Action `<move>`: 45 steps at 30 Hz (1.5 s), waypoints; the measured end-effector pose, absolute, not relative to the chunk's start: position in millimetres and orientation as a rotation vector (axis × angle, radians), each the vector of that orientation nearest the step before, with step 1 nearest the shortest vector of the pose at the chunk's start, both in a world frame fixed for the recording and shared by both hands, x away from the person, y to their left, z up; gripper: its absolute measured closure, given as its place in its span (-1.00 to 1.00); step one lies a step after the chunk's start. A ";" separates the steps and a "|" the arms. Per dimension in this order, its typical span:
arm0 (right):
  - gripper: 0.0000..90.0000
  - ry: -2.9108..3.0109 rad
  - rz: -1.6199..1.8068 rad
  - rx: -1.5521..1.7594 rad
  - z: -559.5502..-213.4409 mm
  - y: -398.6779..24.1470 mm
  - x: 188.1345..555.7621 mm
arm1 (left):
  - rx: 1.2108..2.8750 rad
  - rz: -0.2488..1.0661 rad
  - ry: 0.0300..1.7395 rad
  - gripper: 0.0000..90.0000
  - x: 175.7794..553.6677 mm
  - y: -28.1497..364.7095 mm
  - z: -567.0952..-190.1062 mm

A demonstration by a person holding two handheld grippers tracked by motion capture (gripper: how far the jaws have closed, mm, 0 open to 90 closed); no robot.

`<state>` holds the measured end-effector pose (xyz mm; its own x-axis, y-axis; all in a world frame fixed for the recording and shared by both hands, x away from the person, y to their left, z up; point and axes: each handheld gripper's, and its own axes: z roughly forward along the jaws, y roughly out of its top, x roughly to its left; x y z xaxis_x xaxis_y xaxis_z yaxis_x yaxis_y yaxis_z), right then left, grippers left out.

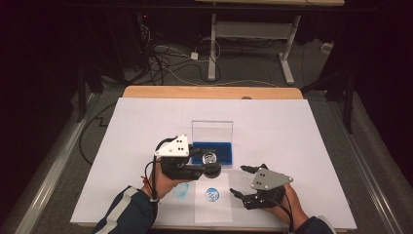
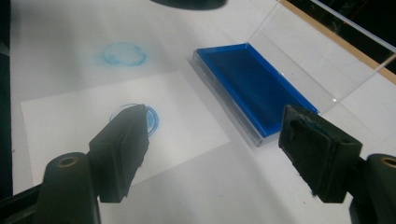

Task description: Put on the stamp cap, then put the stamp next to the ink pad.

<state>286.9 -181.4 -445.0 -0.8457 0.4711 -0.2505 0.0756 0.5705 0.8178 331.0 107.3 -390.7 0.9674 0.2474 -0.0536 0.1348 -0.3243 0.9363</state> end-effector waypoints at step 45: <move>-0.47 2.274 1.167 0.566 -440.1 -236.7 276.4 | 1.952 0.267 0.348 0.20 343.5 139.8 -383.0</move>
